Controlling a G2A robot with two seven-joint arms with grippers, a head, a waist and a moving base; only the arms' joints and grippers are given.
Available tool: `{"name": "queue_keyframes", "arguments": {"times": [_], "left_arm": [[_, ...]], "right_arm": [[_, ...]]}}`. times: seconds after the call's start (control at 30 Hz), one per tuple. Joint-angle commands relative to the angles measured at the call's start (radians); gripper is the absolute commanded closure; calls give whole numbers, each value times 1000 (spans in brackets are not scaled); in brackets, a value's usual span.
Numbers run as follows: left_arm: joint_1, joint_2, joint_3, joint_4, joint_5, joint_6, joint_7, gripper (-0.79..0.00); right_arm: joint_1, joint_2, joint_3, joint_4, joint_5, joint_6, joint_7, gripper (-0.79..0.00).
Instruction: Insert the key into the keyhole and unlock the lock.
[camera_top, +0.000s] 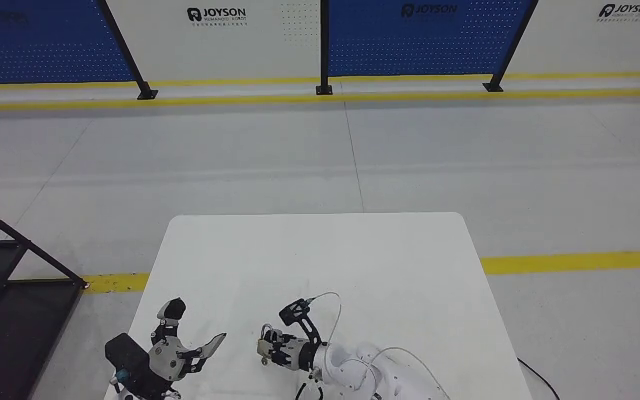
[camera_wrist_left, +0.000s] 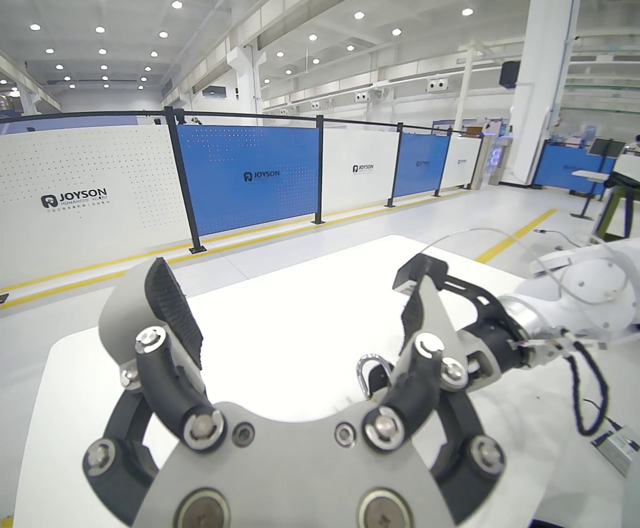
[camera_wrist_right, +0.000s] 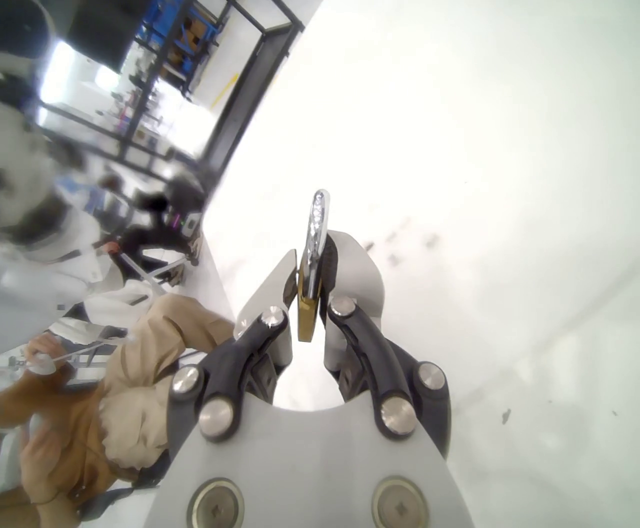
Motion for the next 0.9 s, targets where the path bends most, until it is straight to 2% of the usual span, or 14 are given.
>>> {"name": "queue_keyframes", "arguments": {"times": [0.0,0.03,0.07,0.1,0.13,0.17,0.4,0.57,0.7,0.87], "left_arm": [[0,0,0,0,0,0,0,-785],[0,0,0,0,0,0,0,-785],[0,0,0,0,0,0,0,-785],[0,0,0,0,0,0,0,-785],[0,0,0,0,0,0,0,-785],[0,0,0,0,0,0,0,-785],[0,0,0,0,0,0,0,-785],[0,0,0,0,0,0,0,-785],[0,0,0,0,0,0,0,-785],[0,0,0,0,0,0,0,-785]], "right_arm": [[21,-13,-17,33,-10,27,-7,-102],[31,-19,-27,47,-14,38,-7,-308],[38,-25,-33,56,-8,38,-8,-428],[43,-30,-35,64,-3,37,-9,-613],[49,-32,-37,70,-7,39,-12,-751],[52,-34,-39,73,-15,44,-14,-785],[40,-21,-27,2,-111,91,5,-785],[-15,20,29,-143,-239,151,22,-785],[-125,80,138,-350,-374,170,30,-785],[-367,161,333,-669,-517,120,26,-785]]}}
